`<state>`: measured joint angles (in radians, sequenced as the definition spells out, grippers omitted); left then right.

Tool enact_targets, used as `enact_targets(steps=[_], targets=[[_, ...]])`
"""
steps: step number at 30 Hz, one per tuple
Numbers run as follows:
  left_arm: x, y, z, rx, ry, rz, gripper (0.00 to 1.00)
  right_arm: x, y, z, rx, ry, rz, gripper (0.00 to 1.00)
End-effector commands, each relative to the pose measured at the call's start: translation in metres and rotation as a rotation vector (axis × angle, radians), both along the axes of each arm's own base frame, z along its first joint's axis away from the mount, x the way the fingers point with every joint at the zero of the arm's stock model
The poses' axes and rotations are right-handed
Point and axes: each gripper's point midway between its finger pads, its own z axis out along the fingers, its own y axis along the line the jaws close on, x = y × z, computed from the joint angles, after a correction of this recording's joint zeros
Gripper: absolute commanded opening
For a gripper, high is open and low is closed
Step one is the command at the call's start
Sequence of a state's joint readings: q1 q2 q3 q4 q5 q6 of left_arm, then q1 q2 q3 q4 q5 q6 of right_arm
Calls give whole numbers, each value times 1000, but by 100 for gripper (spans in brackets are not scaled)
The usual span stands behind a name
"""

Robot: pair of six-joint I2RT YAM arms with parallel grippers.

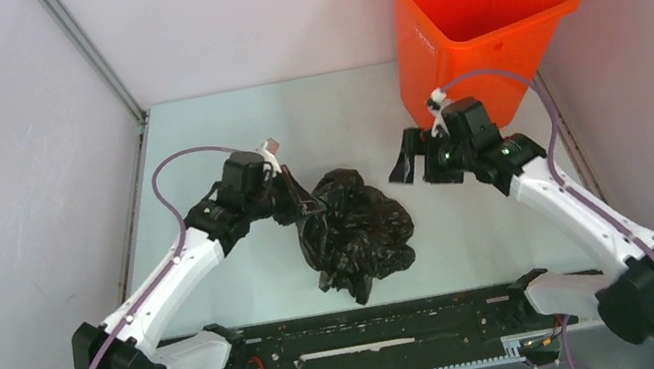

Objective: Put the trash bags into the trash bin

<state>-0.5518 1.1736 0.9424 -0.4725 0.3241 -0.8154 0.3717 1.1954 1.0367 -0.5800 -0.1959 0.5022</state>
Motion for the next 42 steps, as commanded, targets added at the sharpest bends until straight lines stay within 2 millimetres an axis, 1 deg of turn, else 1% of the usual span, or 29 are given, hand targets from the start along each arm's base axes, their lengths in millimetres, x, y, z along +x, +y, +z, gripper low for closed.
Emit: enact_targets(steps=[1, 4, 5, 6, 7, 9, 11, 12, 16, 17, 20, 22, 24, 26, 27, 29, 33, 34, 40, 42], targets=[[9, -11, 76, -222, -107, 25, 0, -85, 21, 7, 28, 84, 270, 100], [7, -15, 100, -316, -116, 41, 0, -118, 41, 10, 80, 91, 376, 100], [5, -16, 108, -357, -120, 40, 0, -128, 47, 10, 94, 79, 407, 100], [4, -16, 113, -390, -116, 47, 0, -135, 53, 4, 105, 83, 426, 100], [4, -16, 117, -418, -115, 54, 0, -141, 60, 4, 123, 79, 448, 100], [3, -17, 121, -462, -98, 67, 0, -149, 72, 6, 177, 81, 475, 100], [1, -17, 122, -492, -84, 73, 0, -149, 79, 12, 237, 72, 470, 100], [0, -17, 126, -510, -88, 73, 0, -147, 81, 13, 256, 69, 457, 100], [-6, -17, 129, -549, -75, 64, 0, -139, 72, 7, 268, 92, 383, 100], [-8, -17, 128, -552, -69, 60, 0, -137, 70, 9, 291, 90, 370, 100], [-13, -15, 135, -584, -84, 58, 0, -133, 66, 22, 445, 50, 380, 99], [-16, -13, 140, -606, -95, 56, 0, -130, 63, 28, 537, 62, 377, 99], [-17, -14, 142, -612, -101, 49, 0, -130, 63, 39, 591, 52, 396, 96], [-14, -14, 138, -588, -106, 48, 0, -131, 63, 48, 610, 46, 394, 95], [-12, -14, 135, -568, -105, 50, 0, -131, 61, 50, 607, 46, 382, 95], [-7, -13, 130, -535, -100, 60, 0, -131, 54, 48, 577, 54, 355, 96], [6, -12, 129, -520, -93, 88, 0, -137, 39, 34, 483, 87, 317, 98], [8, -13, 130, -522, -89, 86, 0, -138, 37, 34, 472, 79, 318, 98], [14, -13, 134, -520, -79, 66, 0, -136, 40, 39, 477, 100, 310, 97], [17, -12, 135, -520, -79, 65, 0, -136, 36, 34, 423, 114, 294, 97]])
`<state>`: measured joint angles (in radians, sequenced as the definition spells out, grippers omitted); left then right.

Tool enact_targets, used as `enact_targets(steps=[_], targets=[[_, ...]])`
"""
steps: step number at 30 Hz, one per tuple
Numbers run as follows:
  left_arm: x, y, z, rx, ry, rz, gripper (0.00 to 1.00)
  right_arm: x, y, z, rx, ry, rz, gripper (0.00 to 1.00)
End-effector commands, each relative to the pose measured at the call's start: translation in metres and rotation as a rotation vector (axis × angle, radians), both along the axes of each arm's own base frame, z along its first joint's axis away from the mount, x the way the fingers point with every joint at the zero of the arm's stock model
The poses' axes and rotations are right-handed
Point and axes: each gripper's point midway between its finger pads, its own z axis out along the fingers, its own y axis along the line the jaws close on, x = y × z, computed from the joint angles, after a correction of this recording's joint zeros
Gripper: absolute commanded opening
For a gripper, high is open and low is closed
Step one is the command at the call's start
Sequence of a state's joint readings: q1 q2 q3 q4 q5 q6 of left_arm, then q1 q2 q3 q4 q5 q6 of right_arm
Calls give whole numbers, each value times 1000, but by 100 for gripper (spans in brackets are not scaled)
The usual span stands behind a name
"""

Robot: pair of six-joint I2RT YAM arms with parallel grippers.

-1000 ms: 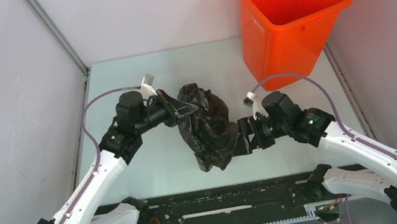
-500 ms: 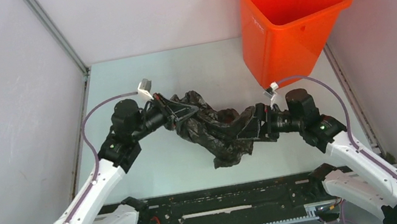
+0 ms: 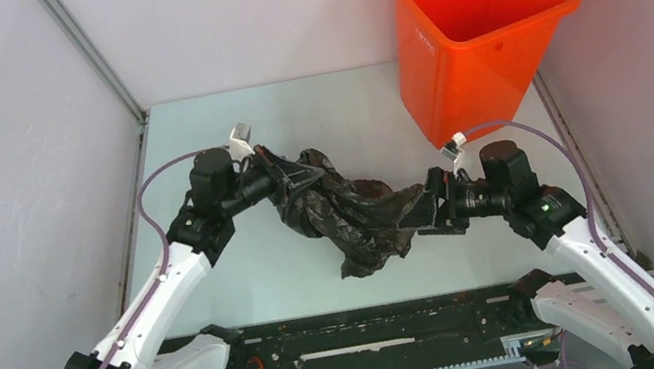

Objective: Put the trash bags into the trash bin

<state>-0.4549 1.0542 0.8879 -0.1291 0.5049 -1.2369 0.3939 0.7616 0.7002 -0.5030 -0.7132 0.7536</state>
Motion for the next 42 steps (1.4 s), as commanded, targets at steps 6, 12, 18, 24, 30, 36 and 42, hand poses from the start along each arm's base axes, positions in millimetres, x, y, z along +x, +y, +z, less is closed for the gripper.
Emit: enact_targets(steps=[6, 12, 18, 24, 30, 36, 42], targets=[[5, -3, 41, -36, -94, -57, 0, 10, -1, 4, -106, -94, 9, 99], [8, -3, 42, -38, -93, -60, 0, 40, 31, 26, -2, -203, 19, 97], [24, -1, 35, -4, -94, -47, 0, 33, 44, 62, 144, -150, 10, 71], [36, 25, 7, 304, -118, 2, 44, 48, 31, 77, 248, 41, -121, 36], [8, 69, 16, 656, -295, 41, 100, 70, 22, 93, 381, 257, -262, 23], [-66, 24, 32, 556, -544, -114, 100, 80, 17, 98, 447, 395, -372, 21], [-118, -49, 35, 579, -700, -320, 100, 83, 4, 98, 444, 419, -485, 22]])
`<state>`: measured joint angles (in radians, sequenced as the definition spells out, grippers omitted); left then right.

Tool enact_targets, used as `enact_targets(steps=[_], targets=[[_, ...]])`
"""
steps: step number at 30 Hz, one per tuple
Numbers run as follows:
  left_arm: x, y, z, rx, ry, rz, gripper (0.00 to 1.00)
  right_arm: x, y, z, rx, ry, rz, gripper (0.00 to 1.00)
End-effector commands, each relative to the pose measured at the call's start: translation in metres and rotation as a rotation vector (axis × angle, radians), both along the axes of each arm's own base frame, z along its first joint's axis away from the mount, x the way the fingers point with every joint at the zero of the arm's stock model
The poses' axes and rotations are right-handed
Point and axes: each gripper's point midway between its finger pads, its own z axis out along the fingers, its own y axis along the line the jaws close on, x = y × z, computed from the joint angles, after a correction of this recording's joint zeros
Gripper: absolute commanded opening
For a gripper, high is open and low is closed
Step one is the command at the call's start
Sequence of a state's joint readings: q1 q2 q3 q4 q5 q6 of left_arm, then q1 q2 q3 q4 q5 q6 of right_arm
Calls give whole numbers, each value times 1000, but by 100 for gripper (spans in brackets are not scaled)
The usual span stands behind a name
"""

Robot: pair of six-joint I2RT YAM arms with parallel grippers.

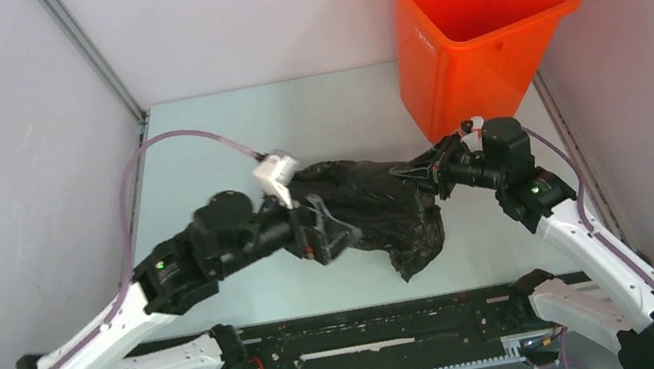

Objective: Put the trash bags into the trash bin

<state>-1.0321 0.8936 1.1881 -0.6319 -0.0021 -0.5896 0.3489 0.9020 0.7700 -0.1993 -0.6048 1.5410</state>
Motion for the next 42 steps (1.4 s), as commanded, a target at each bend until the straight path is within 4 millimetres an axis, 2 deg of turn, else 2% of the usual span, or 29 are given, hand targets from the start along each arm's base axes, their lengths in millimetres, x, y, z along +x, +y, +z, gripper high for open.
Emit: enact_targets(steps=[1, 6, 10, 12, 17, 21, 23, 26, 33, 35, 37, 42], targets=[[-5, -52, -12, 134, -125, -67, 100, 5, -12, 31, 39, 6, -106, 22], [-18, -102, -28, 294, -232, -171, 100, 6, -18, 46, 77, 26, -161, 23], [-11, -120, -36, 345, -292, -180, 100, 7, -28, 51, 73, 49, -233, 25], [-9, -129, -48, 376, -299, -194, 100, 9, -34, 55, 76, 57, -279, 25], [4, -132, -64, 448, -314, -125, 98, 10, -44, 68, 74, 49, -344, 26], [13, -135, -64, 453, -312, -62, 93, 9, -52, 67, 63, 61, -398, 27], [10, -143, -63, 439, -310, -94, 99, 11, -55, 67, 67, 62, -425, 27], [-3, -157, -63, 368, -293, -166, 100, 14, -54, 70, 88, 69, -432, 27], [-7, -172, -31, 144, -316, -151, 100, 15, -42, 79, 115, 72, -414, 27], [-4, -181, -33, 149, -314, -146, 94, 15, -38, 85, 127, 67, -408, 27], [4, -185, -44, 196, -308, -108, 89, 15, -36, 90, 128, 61, -407, 27], [34, -169, -61, 329, -316, 80, 79, 14, -34, 91, 116, 76, -421, 27]])
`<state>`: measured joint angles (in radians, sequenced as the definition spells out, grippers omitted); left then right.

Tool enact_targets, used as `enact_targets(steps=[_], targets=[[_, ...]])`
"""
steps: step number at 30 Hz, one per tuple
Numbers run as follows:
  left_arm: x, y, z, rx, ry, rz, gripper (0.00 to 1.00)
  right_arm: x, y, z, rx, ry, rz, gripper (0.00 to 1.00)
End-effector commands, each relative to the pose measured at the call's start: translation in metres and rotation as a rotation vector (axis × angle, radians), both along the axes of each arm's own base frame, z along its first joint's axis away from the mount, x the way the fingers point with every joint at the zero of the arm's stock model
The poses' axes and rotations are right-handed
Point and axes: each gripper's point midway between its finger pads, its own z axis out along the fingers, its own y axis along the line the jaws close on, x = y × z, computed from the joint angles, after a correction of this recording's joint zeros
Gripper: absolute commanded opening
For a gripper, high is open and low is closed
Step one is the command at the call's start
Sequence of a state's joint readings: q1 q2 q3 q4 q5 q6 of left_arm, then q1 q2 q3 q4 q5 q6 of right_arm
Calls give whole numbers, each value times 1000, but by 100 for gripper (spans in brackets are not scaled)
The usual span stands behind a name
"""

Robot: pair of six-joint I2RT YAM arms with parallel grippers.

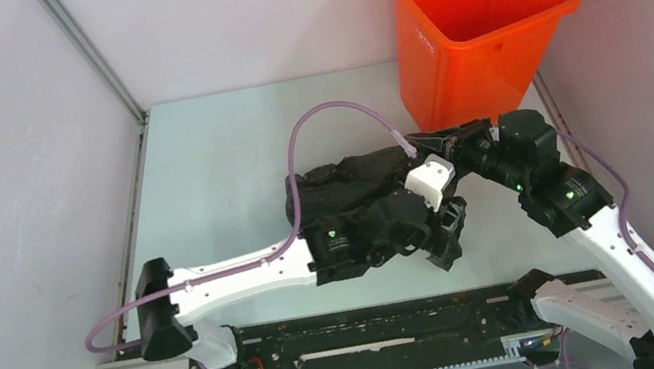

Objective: Put the trash bags into the trash bin

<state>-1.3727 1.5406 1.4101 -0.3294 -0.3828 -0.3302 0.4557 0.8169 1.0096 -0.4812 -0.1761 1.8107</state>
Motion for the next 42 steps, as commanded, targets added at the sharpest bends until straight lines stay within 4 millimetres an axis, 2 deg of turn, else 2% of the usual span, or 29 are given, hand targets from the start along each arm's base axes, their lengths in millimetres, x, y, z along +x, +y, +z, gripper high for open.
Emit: enact_targets(steps=[1, 2, 5, 6, 8, 9, 10, 11, 15, 19, 22, 25, 29, 34, 37, 40, 42], targets=[[26, 11, 7, 16, -52, 188, 79, 1, -4, 22, 34, -26, -51, 27], [29, 13, 6, 24, -60, 208, 74, 2, -5, 22, 32, -28, -59, 28], [39, 30, 15, 24, -90, 293, 41, 0, -7, 19, 1, -36, -60, 30], [41, 38, 21, 13, -100, 314, 35, 0, -9, 17, -18, -38, -62, 34], [44, 57, 34, -4, -115, 340, 26, -1, -12, 9, -68, -41, -50, 49], [45, 68, 40, -4, -120, 356, 20, -2, -12, 5, -112, -68, -22, 62], [47, 79, 45, -2, -125, 371, 10, -2, -13, 2, -152, -94, 6, 69], [49, 92, 49, -5, -121, 390, 2, -3, -12, -1, -196, -124, 46, 82], [58, 139, 57, -45, -53, 427, 0, -10, -14, -16, -418, -313, 232, 92], [57, 170, 69, -142, -21, 405, 0, -31, -13, -27, -636, -520, 442, 100], [54, 182, 80, -211, 1, 371, 0, -48, -20, -48, -765, -545, 567, 100], [53, 194, 89, -238, -3, 364, 0, -57, -38, -86, -858, -415, 614, 100], [54, 209, 87, -230, 9, 397, 0, -56, -49, -112, -840, -316, 616, 100], [54, 216, 85, -249, 54, 418, 0, -43, -57, -136, -876, -292, 623, 100], [53, 219, 87, -277, 74, 427, 0, -37, -45, -149, -832, -372, 678, 100], [50, 224, 83, -308, 93, 436, 0, -30, -22, -153, -735, -461, 726, 99], [47, 228, 82, -339, 104, 444, 0, -24, -8, -157, -730, -482, 743, 99]])
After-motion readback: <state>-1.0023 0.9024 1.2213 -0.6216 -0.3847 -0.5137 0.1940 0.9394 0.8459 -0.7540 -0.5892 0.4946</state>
